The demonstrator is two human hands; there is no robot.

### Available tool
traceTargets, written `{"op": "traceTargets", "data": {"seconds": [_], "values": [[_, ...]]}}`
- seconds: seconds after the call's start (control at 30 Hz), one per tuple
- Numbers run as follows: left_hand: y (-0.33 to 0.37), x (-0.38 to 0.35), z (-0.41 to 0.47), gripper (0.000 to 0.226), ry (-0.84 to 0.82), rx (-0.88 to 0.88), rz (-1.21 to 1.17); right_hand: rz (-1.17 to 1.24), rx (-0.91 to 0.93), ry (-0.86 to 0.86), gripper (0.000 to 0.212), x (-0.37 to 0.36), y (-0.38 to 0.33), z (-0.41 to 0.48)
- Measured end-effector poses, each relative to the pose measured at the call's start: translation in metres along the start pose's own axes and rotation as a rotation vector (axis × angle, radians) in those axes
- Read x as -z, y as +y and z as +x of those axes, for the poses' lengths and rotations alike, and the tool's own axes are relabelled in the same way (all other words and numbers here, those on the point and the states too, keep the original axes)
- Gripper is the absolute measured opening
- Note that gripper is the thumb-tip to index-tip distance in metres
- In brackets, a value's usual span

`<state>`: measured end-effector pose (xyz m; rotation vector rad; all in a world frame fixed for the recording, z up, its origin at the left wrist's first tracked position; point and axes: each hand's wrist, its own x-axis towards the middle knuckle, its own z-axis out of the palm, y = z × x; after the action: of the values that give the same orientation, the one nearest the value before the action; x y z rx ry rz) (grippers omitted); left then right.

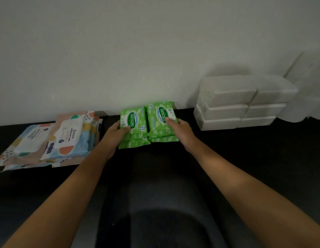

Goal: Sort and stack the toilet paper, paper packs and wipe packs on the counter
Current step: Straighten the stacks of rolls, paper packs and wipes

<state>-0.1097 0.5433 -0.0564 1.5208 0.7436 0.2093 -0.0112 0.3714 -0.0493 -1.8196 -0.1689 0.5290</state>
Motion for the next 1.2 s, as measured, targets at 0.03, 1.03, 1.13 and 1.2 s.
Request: {"op": "traceTargets", "data": {"seconds": [0.03, 1.03, 1.13, 1.2], "values": [[0.0, 0.0, 0.0, 0.034, -0.005, -0.004, 0.0, 0.006, -0.001, -0.003, 0.039, 0.0, 0.0, 0.0], [0.012, 0.004, -0.018, 0.062, 0.095, 0.004, 0.175, -0.089, -0.02, 0.037, 0.066, 0.004, -0.01, -0.013], [0.02, 0.003, -0.035, 0.061, 0.127, -0.038, 0.193, -0.171, 0.06, 0.091, 0.065, 0.009, -0.016, -0.026], [0.027, 0.006, -0.05, 0.058, 0.163, -0.077, 0.225, -0.188, 0.166, 0.124, 0.058, 0.011, -0.023, -0.038]]}}
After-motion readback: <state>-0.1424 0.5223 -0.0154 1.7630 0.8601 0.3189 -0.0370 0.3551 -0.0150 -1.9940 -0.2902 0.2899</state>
